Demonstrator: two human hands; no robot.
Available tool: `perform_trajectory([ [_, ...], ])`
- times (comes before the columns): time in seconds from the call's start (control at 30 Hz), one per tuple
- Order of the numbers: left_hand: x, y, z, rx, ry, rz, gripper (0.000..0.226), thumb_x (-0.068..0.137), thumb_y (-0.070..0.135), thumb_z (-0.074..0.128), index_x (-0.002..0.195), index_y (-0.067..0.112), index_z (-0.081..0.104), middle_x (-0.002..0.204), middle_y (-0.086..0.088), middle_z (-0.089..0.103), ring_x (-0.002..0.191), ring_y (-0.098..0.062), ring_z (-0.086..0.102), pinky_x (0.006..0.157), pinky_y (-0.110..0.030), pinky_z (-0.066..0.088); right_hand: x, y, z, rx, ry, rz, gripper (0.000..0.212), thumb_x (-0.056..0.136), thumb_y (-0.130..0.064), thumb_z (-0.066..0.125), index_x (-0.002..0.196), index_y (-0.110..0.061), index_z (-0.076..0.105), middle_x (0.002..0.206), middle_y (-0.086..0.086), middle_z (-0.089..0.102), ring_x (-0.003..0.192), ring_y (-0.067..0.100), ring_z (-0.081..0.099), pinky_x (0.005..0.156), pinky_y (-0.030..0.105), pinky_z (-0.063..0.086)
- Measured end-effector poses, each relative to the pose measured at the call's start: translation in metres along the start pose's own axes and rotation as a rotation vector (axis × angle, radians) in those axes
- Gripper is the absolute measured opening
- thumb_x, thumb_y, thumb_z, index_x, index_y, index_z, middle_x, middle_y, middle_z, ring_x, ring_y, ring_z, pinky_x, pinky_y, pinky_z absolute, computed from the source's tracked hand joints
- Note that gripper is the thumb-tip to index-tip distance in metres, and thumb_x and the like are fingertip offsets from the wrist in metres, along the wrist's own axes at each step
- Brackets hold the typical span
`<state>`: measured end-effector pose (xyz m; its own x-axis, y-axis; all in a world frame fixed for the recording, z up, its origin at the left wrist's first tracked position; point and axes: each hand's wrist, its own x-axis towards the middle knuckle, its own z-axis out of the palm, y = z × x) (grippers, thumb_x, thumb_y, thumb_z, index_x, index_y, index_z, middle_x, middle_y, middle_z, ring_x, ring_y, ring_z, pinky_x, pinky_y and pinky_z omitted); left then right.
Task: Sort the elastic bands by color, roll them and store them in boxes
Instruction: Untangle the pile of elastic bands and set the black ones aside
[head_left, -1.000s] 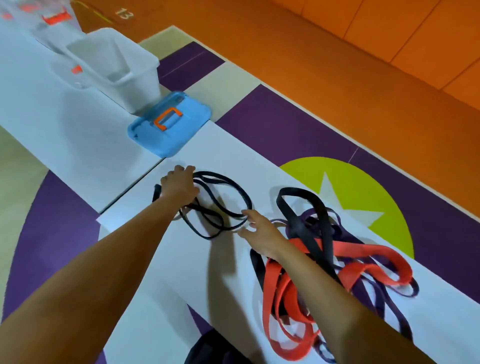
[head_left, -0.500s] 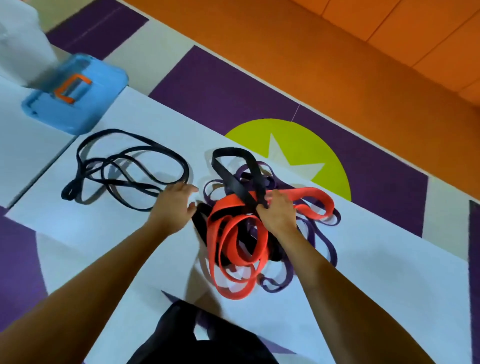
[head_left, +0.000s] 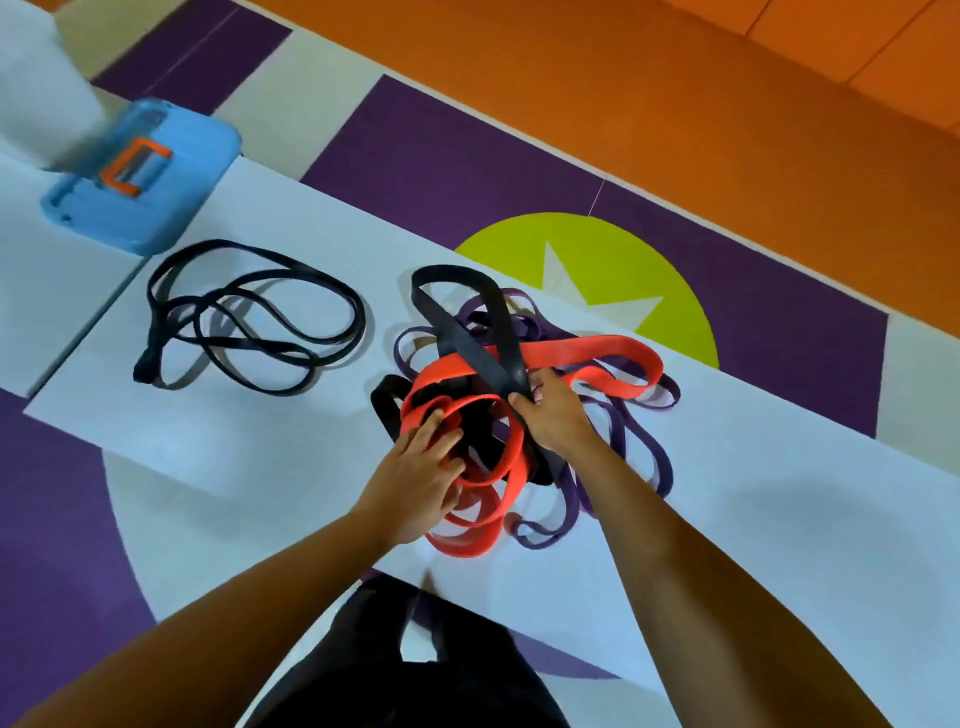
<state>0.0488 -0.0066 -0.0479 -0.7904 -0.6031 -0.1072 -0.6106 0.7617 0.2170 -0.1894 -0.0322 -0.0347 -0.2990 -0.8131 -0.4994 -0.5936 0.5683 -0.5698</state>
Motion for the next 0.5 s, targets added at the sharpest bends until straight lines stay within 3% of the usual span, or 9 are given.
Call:
perform_trajectory([
  [0.13,-0.002,0.002,0.000,-0.012,0.042,-0.040,0.016,0.088,0.037,0.070,0.092,0.023,0.077,0.138,-0.008,0.061,0.137,-0.046,0.047,0.106,-0.054,0.048,-0.028,-0.009,-0.025,0.210,0.117,-0.153,0.009,0.101,-0.018,0.060,0.108,-0.017,0.055,0.084,-0.001,0.064,0.070,0.014,0.059,0.068,0.029,0.042],
  [0.27,-0.005,0.003,0.002,0.005,0.000,-0.123,0.019,0.084,0.039,0.068,0.092,0.023,0.077,0.135,-0.008,0.062,0.131,-0.045,0.052,0.094,-0.052,0.055,-0.062,-0.026,-0.076,0.457,0.171,-0.136,0.008,0.102,-0.016,0.059,0.108,-0.011,0.059,0.062,-0.009,0.061,0.048,0.002,0.051,0.052,0.020,0.043],
  [0.33,-0.008,0.004,0.002,0.004,0.007,-0.164,0.019,0.078,0.035,0.078,0.089,0.020,0.077,0.132,-0.010,0.063,0.126,-0.046,0.056,0.087,-0.051,0.058,-0.082,-0.036,-0.097,0.433,0.110,-0.173,0.019,0.096,-0.026,0.070,0.109,-0.015,0.061,0.070,-0.014,0.067,0.057,0.000,0.058,0.057,0.014,0.046],
  [0.43,-0.007,0.005,-0.001,-0.015,0.071,-0.186,0.022,0.075,0.024,0.085,0.093,0.014,0.077,0.124,-0.011,0.066,0.120,-0.046,0.061,0.082,-0.049,0.062,-0.103,-0.049,-0.118,0.348,0.047,-0.235,0.030,0.090,-0.024,0.077,0.116,-0.022,0.061,0.100,-0.002,0.072,0.076,0.003,0.063,0.068,0.012,0.047],
  [0.5,-0.003,0.002,-0.006,-0.052,0.155,-0.204,0.022,0.081,0.018,0.080,0.102,0.012,0.075,0.123,-0.011,0.066,0.118,-0.043,0.062,0.085,-0.048,0.061,-0.118,-0.063,-0.131,0.372,0.096,-0.298,0.027,0.090,-0.020,0.077,0.114,-0.021,0.063,0.098,-0.002,0.073,0.075,0.002,0.062,0.070,0.014,0.045],
])
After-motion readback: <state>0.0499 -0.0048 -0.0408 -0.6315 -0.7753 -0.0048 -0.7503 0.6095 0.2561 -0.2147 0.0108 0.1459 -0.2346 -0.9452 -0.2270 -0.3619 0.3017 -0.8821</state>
